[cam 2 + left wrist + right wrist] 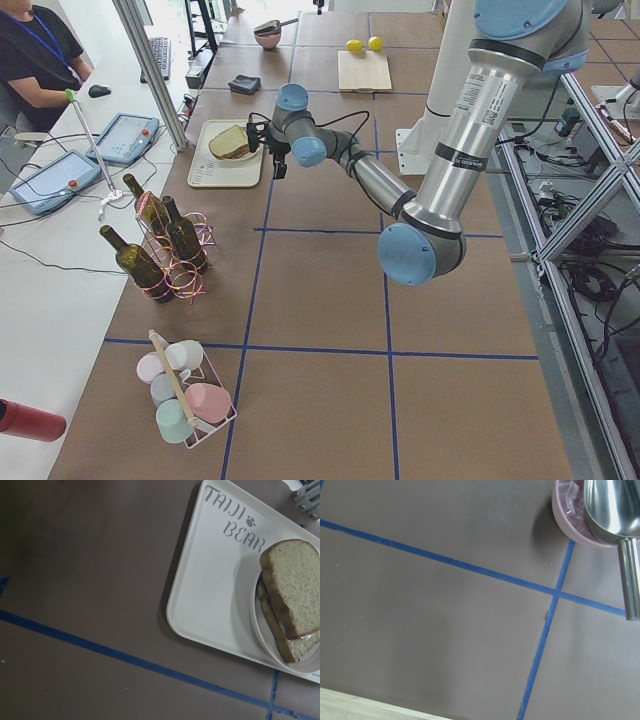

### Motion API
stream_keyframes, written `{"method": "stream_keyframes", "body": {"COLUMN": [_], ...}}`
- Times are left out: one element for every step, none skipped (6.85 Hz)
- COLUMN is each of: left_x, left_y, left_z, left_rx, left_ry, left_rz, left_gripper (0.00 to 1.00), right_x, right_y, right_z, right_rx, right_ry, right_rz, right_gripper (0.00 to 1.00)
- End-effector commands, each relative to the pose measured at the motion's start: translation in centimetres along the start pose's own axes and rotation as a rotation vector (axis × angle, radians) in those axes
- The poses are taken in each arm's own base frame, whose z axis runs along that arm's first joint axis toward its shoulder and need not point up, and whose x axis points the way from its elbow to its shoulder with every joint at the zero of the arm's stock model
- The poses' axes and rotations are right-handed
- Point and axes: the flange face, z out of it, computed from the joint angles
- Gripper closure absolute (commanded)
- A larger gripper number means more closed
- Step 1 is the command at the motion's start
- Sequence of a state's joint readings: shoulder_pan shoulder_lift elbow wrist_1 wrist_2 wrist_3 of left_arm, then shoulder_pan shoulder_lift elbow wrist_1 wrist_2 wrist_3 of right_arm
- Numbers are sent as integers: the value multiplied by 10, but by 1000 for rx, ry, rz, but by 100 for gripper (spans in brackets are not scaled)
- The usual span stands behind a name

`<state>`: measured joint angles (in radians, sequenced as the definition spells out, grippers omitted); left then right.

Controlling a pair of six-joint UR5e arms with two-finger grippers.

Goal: Make sandwich and place on tray

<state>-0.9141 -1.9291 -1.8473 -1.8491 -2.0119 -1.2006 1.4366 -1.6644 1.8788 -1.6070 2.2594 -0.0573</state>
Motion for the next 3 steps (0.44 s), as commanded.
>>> {"method": "stream_keyframes", "body": {"left_x": [-82, -148, -210], "left_y": [-35, -39, -51], "left_z": [-37, -43, -59], "left_rx": [-11, -60, -104], "left_ry": [-133, -173, -182], "left_rz": [181, 270, 387], "left_gripper": [0, 0, 0], "right_x": [35, 36, 32], "right_y": [14, 15, 6], "right_z": [0, 2, -5], "right_rx": [-17, -19, 4], "right_ry": [8, 2, 11], "right_rz": [23, 39, 37], "right_gripper": [0, 0, 0]}}
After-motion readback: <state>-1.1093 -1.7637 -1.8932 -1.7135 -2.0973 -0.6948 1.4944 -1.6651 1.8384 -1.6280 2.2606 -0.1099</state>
